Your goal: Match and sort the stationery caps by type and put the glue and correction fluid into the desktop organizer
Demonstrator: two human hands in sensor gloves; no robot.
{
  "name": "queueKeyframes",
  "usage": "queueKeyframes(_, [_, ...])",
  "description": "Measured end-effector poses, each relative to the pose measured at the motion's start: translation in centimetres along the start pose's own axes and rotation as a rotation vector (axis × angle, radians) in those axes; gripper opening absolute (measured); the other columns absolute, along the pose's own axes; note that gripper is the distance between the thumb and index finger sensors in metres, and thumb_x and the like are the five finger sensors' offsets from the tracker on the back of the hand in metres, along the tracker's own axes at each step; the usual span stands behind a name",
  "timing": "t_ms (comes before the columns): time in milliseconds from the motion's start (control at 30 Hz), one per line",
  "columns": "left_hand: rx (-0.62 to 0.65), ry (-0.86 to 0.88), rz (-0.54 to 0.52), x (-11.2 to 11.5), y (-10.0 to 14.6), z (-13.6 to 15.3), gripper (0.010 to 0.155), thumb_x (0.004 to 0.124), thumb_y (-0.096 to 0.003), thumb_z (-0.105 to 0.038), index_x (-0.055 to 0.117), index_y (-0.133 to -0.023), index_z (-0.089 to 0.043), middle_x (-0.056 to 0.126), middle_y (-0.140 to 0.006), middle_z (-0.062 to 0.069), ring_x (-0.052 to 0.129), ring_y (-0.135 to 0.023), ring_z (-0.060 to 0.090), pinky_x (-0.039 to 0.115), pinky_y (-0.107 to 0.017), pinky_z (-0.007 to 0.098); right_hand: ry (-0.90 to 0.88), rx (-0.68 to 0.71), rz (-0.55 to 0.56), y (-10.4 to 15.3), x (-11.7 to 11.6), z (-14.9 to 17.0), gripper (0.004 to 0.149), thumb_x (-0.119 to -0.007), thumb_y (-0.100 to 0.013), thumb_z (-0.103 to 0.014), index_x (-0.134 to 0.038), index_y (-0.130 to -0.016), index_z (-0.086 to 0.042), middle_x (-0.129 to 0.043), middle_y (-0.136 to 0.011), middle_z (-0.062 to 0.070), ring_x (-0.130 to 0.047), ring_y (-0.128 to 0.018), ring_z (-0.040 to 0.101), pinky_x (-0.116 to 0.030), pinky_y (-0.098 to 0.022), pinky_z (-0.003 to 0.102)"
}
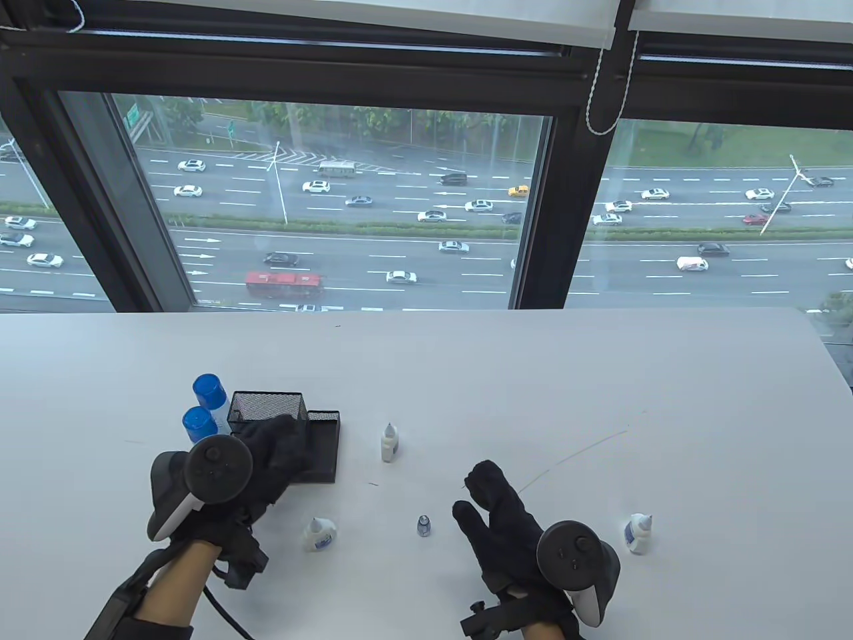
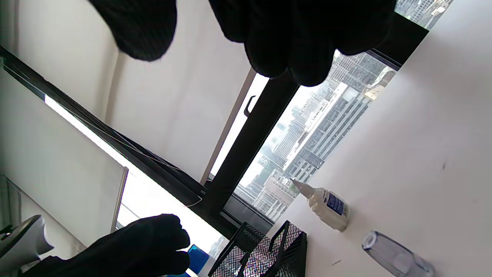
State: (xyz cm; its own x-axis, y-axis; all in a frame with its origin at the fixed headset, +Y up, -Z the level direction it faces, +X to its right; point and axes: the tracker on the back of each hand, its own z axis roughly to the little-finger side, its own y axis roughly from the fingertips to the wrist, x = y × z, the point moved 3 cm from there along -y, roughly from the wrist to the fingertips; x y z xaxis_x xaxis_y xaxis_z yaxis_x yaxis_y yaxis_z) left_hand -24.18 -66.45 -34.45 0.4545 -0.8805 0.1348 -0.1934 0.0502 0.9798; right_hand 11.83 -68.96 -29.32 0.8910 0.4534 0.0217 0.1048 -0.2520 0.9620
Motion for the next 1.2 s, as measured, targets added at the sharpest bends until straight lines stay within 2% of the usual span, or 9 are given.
queueKeyframes(200, [-0.071, -0.038, 0.11, 5.7, 0.6, 1.3, 0.076, 0.076, -0.0523, -0.064, 0.055, -0.115, -0.025, 0.068, -0.119, 0.008, 0.08, -0.108, 0.034, 0.072, -0.071, 0.053, -0.019, 0.006, -0.011, 0.0, 0.0, -0.1, 0.07, -0.072, -0.055, -0.05, -0.049, -0.111, -0.015, -0.067, -0.107, 0.013, -0.075, -0.095, 0.04, -0.059, -0.072, 0.059])
queueKeyframes(400, [-0.104, -0.096, 0.141, 8.8, 0.9, 2.5, 0.074, 0.076, -0.0526, -0.062, 0.056, -0.114, -0.026, 0.069, -0.118, 0.007, 0.08, -0.107, 0.033, 0.073, -0.071, 0.052, -0.032, 0.015, -0.023, 0.1, -0.2, -0.2, 0.07, -0.072, -0.055, -0.05, -0.048, -0.111, -0.016, -0.066, -0.108, 0.013, -0.075, -0.095, 0.039, -0.059, -0.072, 0.059])
queueKeyframes(600, [-0.104, -0.064, 0.138, 10.3, 0.8, 3.2, 0.069, 0.078, -0.0524, -0.059, 0.061, -0.111, -0.027, 0.074, -0.115, 0.006, 0.084, -0.104, 0.031, 0.074, -0.07, 0.051, -0.035, 0.016, -0.032, 0.0, -0.3, -0.1, 0.07, -0.072, -0.055, -0.051, -0.048, -0.111, -0.016, -0.066, -0.108, 0.013, -0.075, -0.095, 0.039, -0.059, -0.072, 0.059])
queueKeyframes(667, [-0.099, -0.088, 0.095, 10.3, 0.9, 3.2, 0.068, 0.079, -0.052, -0.058, 0.063, -0.11, -0.027, 0.076, -0.114, 0.005, 0.085, -0.102, 0.03, 0.074, -0.07, 0.051, -0.036, 0.016, -0.034, 0.0, -0.3, -0.1, 0.07, -0.072, -0.055, -0.051, -0.048, -0.111, -0.016, -0.067, -0.108, 0.013, -0.075, -0.095, 0.039, -0.059, -0.072, 0.058])
queueKeyframes(767, [-0.098, -0.099, 0.107, 10.5, 0.8, 3.2, 0.067, 0.08, -0.0515, -0.058, 0.063, -0.109, -0.029, 0.076, -0.113, 0.004, 0.084, -0.102, 0.029, 0.074, -0.07, 0.051, -0.038, 0.017, -0.038, 0.0, -0.3, -0.1, 0.07, -0.072, -0.055, -0.051, -0.048, -0.111, -0.016, -0.066, -0.108, 0.013, -0.075, -0.095, 0.039, -0.059, -0.072, 0.057])
queueKeyframes(933, [-0.091, -0.142, 0.064, 10.7, 0.8, 3.0, 0.06, 0.083, -0.0511, -0.053, 0.068, -0.105, -0.03, 0.082, -0.107, 0.0, 0.086, -0.098, 0.025, 0.075, -0.069, 0.051, -0.036, 0.019, -0.046, 0.0, -0.6, -0.1, 0.07, -0.072, -0.055, -0.051, -0.049, -0.111, -0.016, -0.067, -0.108, 0.013, -0.076, -0.095, 0.039, -0.059, -0.072, 0.057])
queueKeyframes(1200, [-0.012, -0.064, 0.109, 10.5, 0.8, 1.5, 0.06, 0.079, -0.0551, -0.046, 0.06, -0.107, -0.022, 0.074, -0.107, 0.007, 0.089, -0.097, 0.035, 0.077, -0.068, 0.053, -0.124, -0.007, -0.079, -0.2, 0.1, 0.1, 0.07, -0.071, -0.056, -0.05, -0.049, -0.112, -0.015, -0.066, -0.108, 0.015, -0.074, -0.095, 0.041, -0.058, -0.072, 0.059])
